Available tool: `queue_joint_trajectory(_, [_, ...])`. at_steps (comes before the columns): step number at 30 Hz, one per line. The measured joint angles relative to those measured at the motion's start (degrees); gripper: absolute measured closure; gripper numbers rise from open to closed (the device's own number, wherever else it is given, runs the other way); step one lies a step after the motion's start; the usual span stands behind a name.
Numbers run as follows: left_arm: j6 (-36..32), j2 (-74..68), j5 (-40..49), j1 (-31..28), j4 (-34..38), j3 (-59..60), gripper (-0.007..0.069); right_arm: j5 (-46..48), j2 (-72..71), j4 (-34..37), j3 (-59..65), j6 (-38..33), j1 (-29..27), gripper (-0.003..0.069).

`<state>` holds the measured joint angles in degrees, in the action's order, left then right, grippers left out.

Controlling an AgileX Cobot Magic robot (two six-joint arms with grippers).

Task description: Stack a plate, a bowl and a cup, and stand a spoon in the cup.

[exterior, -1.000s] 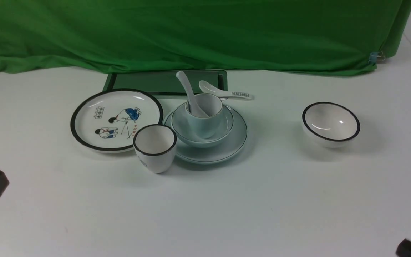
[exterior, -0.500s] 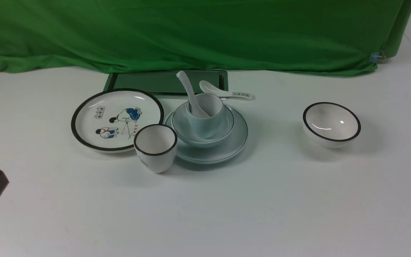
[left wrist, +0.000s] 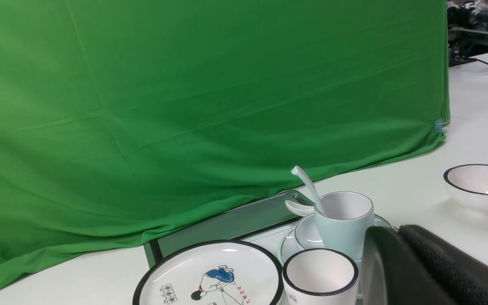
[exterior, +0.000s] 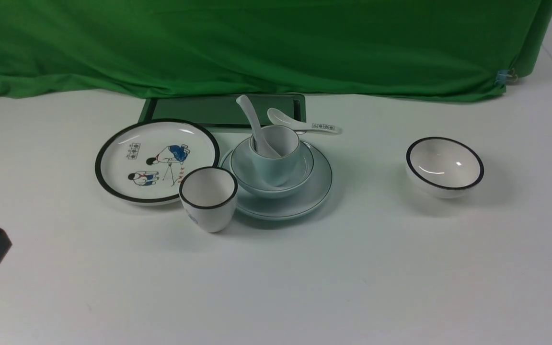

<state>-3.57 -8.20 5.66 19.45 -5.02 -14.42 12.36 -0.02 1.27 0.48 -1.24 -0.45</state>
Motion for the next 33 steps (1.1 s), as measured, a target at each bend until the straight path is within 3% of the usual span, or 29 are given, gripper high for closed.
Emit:
queue_joint_trajectory(13, [0.0, 0.0, -0.4, -0.2, 0.0, 0.6, 0.0656, 0.0, 0.0, 0.0, 0.0, 0.0, 0.0, 0.0589])
queue_joint_trajectory(22, [0.1, 7.4, -1.7, -9.8, -0.5, 12.9, 0.0656, 0.2, 0.0, 0.0, 0.0, 0.0, -0.1, 0.0569])
queue_joint_trajectory(33, [3.6, 8.1, 9.1, -11.6, 5.0, 14.8, 0.0656, 0.2, 0.0, 0.0, 0.0, 0.0, -0.1, 0.0537])
